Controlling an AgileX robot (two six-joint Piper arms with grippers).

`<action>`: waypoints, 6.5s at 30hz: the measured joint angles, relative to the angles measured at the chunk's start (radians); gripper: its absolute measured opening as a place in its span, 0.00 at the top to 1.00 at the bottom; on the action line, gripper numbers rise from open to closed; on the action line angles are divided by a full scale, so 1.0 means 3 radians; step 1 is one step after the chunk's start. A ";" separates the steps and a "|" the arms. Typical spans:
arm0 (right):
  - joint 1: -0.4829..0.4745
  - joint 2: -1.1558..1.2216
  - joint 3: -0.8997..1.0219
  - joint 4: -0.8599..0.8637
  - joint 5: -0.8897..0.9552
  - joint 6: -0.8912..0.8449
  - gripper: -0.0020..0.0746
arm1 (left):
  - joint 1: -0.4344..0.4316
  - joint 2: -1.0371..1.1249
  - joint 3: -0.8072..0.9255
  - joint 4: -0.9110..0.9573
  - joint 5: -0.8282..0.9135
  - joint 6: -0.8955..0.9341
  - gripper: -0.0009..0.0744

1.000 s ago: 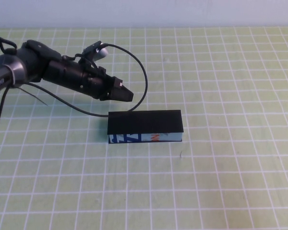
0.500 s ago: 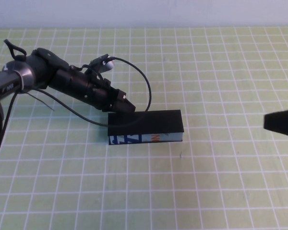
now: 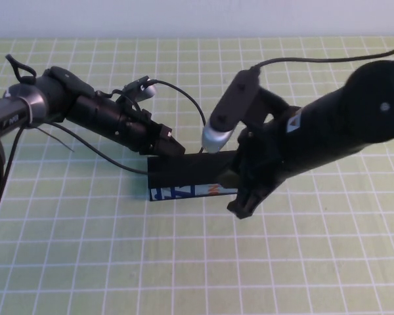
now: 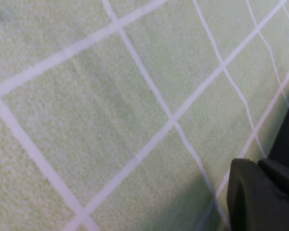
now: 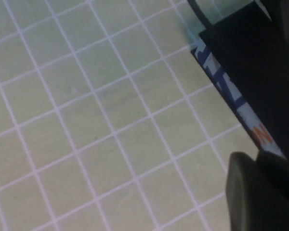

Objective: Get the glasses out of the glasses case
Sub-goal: Pick up the glasses from the glasses case

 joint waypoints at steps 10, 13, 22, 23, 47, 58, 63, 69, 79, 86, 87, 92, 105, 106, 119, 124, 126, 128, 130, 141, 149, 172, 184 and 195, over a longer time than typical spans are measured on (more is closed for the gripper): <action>0.0038 0.0564 -0.0138 -0.0146 -0.0389 -0.1145 0.61 | 0.0000 0.0000 0.0000 0.0001 0.0142 0.0000 0.99; 0.0038 0.0672 -0.0138 -0.0222 -0.0567 -0.1348 0.58 | 0.0000 0.0000 0.0000 0.0001 0.0142 0.0000 0.99; 0.0038 0.0925 -0.0145 -0.0261 -0.0874 -0.1766 0.57 | 0.0000 0.0000 0.0000 0.0001 0.0142 0.0000 0.99; 0.0038 0.0961 -0.0145 -0.0267 -0.0891 -0.1773 0.57 | 0.0000 0.0000 0.0000 0.0001 0.0142 0.0000 0.99; 0.0038 0.1322 -0.0145 -0.0523 -0.1464 -0.1799 0.61 | 0.0000 0.0000 0.0000 -0.0016 0.0184 -0.0002 0.99; 0.0042 0.1324 -0.0145 -0.0582 -0.1526 -0.1811 0.77 | 0.0006 0.0000 -0.0004 -0.0016 0.0191 -0.0002 0.99; 0.0050 0.1324 -0.0145 -0.0599 -0.1539 -0.1832 0.85 | 0.0006 0.0000 -0.0012 -0.0016 0.0166 -0.0002 0.99; 0.0057 0.1275 -0.0145 -0.0611 -0.1561 -0.1840 0.94 | 0.0016 0.0000 -0.0023 -0.0016 0.0160 0.0004 0.99; 0.0069 0.1164 -0.0147 -0.0584 -0.1764 -0.1746 0.98 | 0.0102 -0.0131 -0.0242 0.0074 0.0282 -0.0032 0.99; 0.0069 0.1164 -0.0147 -0.0445 -0.1981 -0.1740 0.98 | 0.0306 -0.0818 -0.0290 0.0351 0.0311 -0.0032 0.99; 0.0069 0.1164 -0.0147 -0.0430 -0.1987 -0.1734 0.98 | 0.0319 -0.0958 -0.0232 0.0381 0.0311 0.0025 0.99; 0.0069 0.1171 -0.0147 -0.0351 -0.2002 -0.1734 0.98 | 0.0297 -0.1712 0.0674 0.0299 -0.0006 0.0459 0.99; 0.0069 0.1184 -0.0147 -0.0189 -0.2039 -0.1729 0.98 | 0.0286 -0.1792 0.2765 -0.1443 -0.0862 0.2962 0.99; 0.0069 0.1184 -0.0147 -0.0182 -0.2041 -0.1729 0.98 | 0.0286 -0.1744 0.2765 -0.1543 -0.0862 0.3029 0.99; 0.0069 0.1184 -0.0147 -0.0082 -0.2048 -0.1729 0.98 | 0.0286 -0.1149 0.2427 -0.2127 -0.0808 0.3572 0.99; 0.0069 0.1184 -0.0147 0.0064 -0.2048 -0.1729 0.98 | 0.0286 -0.1104 0.2412 -0.2185 -0.0808 0.3592 0.99; 0.0069 0.1184 -0.0147 0.0125 -0.2048 -0.1729 0.96 | 0.0286 -0.1097 0.2412 -0.2222 -0.0815 0.3605 0.99; 0.0069 0.1168 -0.0147 0.0201 -0.2053 -0.1729 0.91 | 0.0286 -0.1085 0.2412 -0.2250 -0.0815 0.3612 0.99; 0.0071 0.1121 -0.0147 0.0255 -0.2053 -0.1720 0.82 | 0.0284 -0.1062 0.2404 -0.2276 -0.0809 0.3619 0.99; 0.0071 0.0584 -0.0147 0.1054 -0.1107 -0.0721 0.77 | 0.0271 -0.1019 0.2396 -0.2321 -0.0745 0.3629 0.99; 0.0071 0.0836 -0.0147 0.0826 -0.0686 0.0563 0.98 | 0.0271 -0.1019 0.2396 -0.2321 -0.0741 0.3607 0.99; -0.0290 0.1459 -0.0889 0.0373 -0.1303 0.1148 0.99 | 0.0271 -0.1019 0.2396 -0.2026 -0.0588 0.3331 0.99; -0.0489 0.2240 -0.1757 0.0358 -0.0461 0.1290 0.99 | 0.0271 -0.1019 0.2388 -0.1915 -0.0515 0.3245 0.99; -0.0521 0.2367 -0.2286 0.0289 0.0282 0.1266 0.99 | 0.0271 -0.1048 0.2388 -0.1788 -0.0441 0.3229 0.99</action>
